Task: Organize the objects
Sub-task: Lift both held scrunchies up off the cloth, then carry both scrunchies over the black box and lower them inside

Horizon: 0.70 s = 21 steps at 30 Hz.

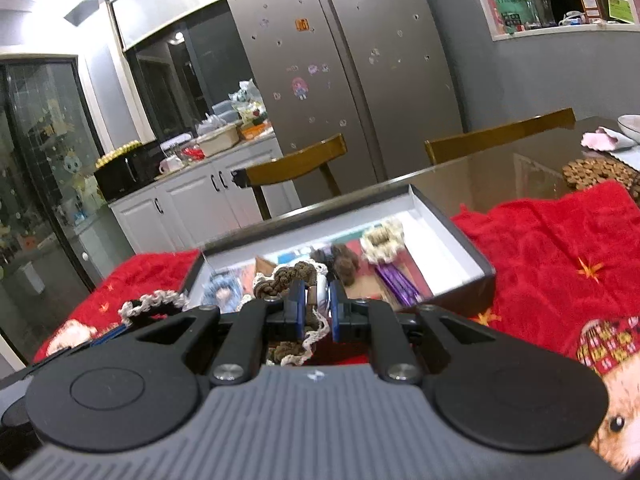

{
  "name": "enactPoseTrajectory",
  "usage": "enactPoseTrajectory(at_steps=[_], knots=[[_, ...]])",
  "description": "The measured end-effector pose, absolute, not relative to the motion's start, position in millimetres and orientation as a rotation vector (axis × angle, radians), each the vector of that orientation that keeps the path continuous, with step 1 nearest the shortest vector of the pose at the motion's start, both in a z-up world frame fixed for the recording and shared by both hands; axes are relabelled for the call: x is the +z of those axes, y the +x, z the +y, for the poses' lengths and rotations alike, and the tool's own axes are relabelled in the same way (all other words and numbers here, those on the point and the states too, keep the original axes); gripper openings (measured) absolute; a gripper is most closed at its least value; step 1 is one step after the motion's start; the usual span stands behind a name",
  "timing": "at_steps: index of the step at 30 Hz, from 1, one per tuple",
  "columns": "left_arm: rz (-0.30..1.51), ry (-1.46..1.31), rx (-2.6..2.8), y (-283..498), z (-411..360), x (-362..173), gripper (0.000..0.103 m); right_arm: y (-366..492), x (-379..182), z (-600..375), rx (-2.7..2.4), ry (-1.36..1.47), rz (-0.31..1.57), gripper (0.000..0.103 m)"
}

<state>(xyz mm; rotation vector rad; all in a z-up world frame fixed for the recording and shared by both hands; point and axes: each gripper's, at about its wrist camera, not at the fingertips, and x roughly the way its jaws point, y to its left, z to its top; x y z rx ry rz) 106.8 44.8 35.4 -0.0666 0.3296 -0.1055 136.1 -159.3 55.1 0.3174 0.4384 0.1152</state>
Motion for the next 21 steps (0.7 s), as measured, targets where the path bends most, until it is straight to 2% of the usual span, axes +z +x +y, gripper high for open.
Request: enactPoseTrajectory(at_steps=[11, 21], knots=[[0.276, -0.099, -0.071, 113, 59, 83, 0.012, 172, 95, -160, 0.136, 0.39, 0.385, 0.015], [0.24, -0.192, -0.039, 156, 67, 132, 0.012, 221, 111, -156, 0.153, 0.481, 0.381, 0.015]])
